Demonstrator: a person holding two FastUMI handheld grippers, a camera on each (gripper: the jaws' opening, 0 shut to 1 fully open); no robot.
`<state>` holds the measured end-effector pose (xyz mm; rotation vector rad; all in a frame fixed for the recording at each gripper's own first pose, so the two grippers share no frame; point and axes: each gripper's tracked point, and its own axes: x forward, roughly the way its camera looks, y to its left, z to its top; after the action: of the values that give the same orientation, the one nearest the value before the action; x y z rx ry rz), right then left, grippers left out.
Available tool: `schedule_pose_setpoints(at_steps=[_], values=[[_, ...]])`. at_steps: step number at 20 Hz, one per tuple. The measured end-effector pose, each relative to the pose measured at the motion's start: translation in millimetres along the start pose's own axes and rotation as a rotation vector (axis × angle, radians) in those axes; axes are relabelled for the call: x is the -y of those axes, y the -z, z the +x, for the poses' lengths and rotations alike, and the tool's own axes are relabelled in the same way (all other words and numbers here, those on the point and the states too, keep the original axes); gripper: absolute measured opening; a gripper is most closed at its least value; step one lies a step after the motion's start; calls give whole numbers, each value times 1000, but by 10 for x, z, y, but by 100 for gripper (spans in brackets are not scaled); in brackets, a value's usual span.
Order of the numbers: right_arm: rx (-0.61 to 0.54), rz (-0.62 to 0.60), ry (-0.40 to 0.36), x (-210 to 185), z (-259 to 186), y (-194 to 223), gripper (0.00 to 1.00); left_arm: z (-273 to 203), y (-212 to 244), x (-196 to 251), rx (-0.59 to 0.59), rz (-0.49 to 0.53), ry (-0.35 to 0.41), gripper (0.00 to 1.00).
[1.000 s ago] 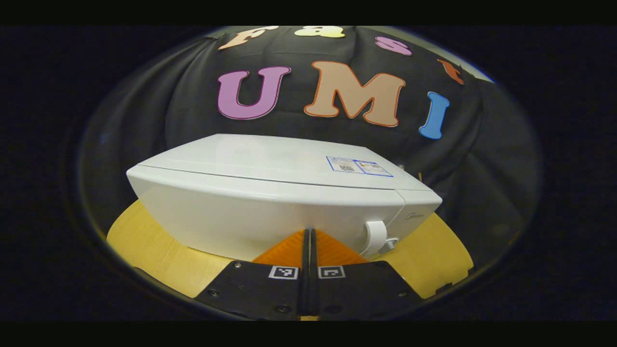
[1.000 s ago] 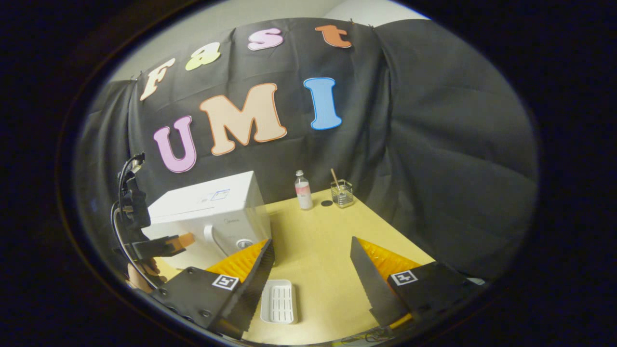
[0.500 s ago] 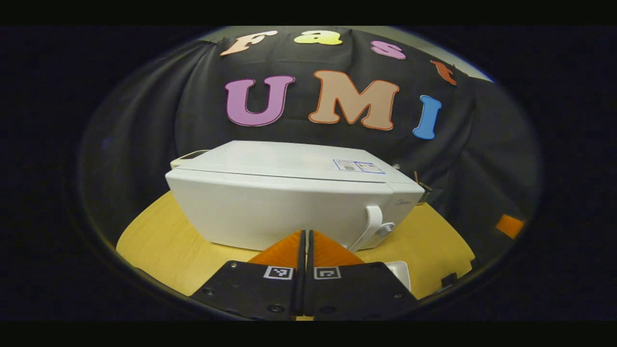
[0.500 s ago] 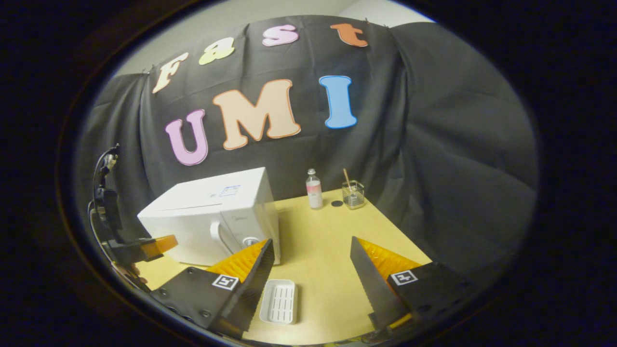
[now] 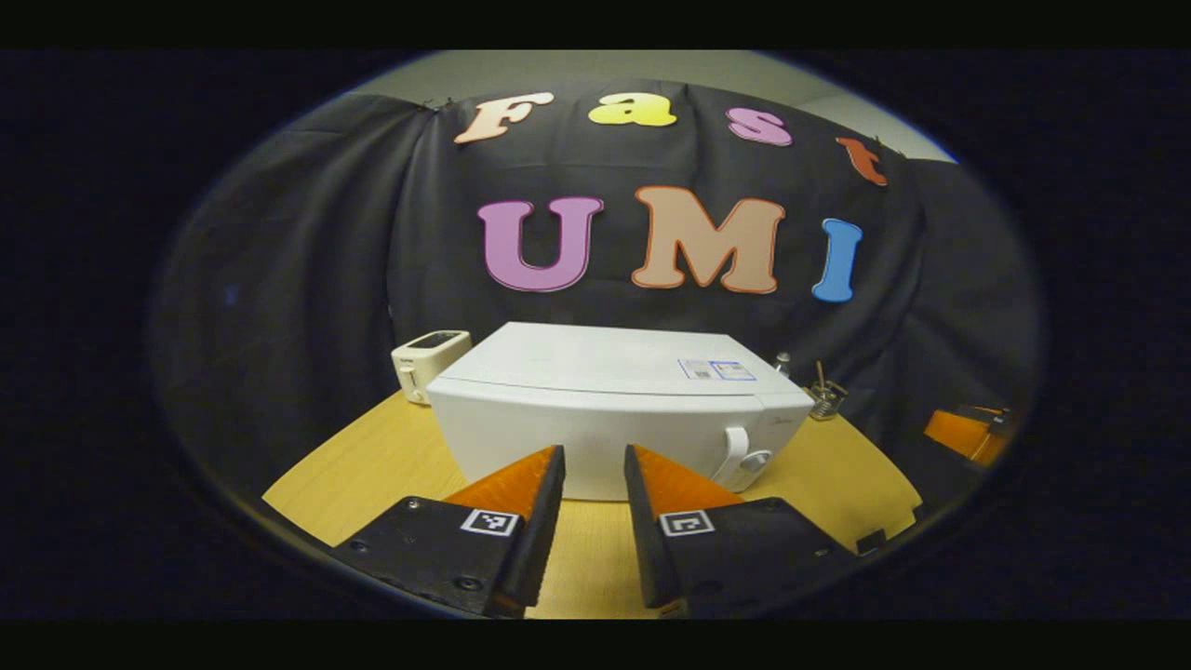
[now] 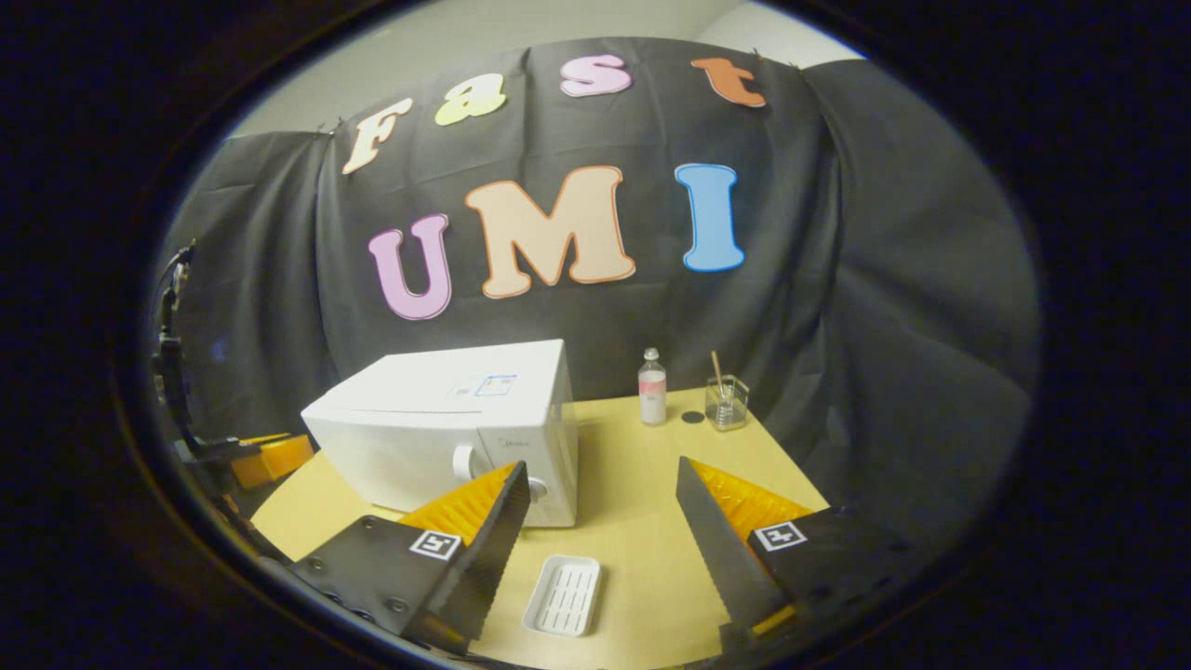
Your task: Open the microwave oven with the left hand, put the food in, and close the microwave oven.
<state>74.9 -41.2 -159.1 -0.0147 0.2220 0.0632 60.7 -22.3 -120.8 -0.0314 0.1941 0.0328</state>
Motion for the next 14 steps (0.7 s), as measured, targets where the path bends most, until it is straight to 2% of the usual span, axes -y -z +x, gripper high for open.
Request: schedule_pose_setpoints(at_steps=[1, 2, 3, 5, 10, 11, 14], values=[[13, -9, -7, -33, -3, -72, 89, -30, -105, 0, 33, -8, -8, 47], [25, -9, -16, -66, -5, -157, 89, -73, -230, 1, 64, -11, -19, 76], [41, -6, -25, -97, -5, -243, 89, -35, -256, -3, 84, -9, -25, 94], [67, -2, -37, -125, -8, -360, 89, -151, -339, 3, 109, 1, -36, 97], [82, -14, -42, -114, -12, -407, 88, -297, -421, -42, 148, 43, -66, 94], [81, -18, -40, -99, -14, -389, 88, -318, -439, -31, 157, 43, -64, 96], [77, -32, -42, -81, -18, -376, 88, -315, -386, 26, 146, 45, -49, 96]])
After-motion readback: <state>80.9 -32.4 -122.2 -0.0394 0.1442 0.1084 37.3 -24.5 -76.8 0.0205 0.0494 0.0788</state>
